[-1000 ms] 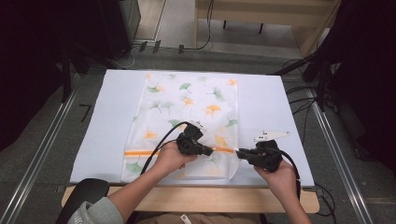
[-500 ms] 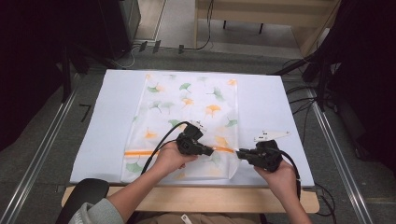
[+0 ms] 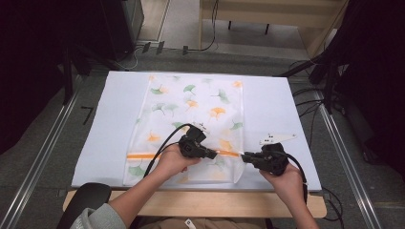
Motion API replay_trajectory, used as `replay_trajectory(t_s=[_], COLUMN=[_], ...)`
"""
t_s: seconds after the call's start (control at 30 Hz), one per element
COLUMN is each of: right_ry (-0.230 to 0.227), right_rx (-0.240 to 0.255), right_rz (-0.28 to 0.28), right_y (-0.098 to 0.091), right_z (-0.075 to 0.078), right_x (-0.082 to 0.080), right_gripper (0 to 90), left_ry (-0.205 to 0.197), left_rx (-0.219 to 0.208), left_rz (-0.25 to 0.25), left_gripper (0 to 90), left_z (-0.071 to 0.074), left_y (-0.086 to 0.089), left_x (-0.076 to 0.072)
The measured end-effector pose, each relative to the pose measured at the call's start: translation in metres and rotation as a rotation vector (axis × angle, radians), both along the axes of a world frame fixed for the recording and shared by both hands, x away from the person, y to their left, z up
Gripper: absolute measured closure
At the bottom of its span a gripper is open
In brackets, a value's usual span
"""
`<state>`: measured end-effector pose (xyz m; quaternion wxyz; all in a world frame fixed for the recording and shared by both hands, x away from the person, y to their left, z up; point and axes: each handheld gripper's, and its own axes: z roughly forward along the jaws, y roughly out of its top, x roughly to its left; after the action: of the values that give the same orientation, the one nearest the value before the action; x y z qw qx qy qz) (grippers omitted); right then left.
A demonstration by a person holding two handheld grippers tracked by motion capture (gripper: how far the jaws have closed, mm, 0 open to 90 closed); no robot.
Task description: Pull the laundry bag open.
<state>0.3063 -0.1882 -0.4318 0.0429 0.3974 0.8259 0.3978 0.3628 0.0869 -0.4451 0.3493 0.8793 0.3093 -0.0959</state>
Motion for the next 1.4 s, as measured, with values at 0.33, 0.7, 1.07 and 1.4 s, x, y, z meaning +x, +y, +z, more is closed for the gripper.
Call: replay_trajectory(t_s=[0.33, 0.7, 1.07, 1.4], right_ry=[0.008, 0.012, 0.020, 0.029], right_rx=[-0.010, -0.012, -0.015, -0.021], right_rz=[0.007, 0.000, 0.005, 0.000], right_y=[0.001, -0.004, -0.006, -0.005], right_z=[0.000, 0.001, 0.000, -0.001], right_x=[0.001, 0.004, 0.006, 0.006], right_gripper=[84.7, 84.6, 84.6, 84.7], left_ry=[0.021, 0.022, 0.021, 0.021], left_rx=[0.001, 0.015, 0.010, 0.003], left_rz=[0.037, 0.072, 0.074, 0.064], left_gripper=[90.0, 90.0, 90.0, 90.0], left_z=[0.000, 0.000, 0.000, 0.001], left_y=[0.015, 0.030, 0.031, 0.029], left_x=[0.005, 0.007, 0.005, 0.003])
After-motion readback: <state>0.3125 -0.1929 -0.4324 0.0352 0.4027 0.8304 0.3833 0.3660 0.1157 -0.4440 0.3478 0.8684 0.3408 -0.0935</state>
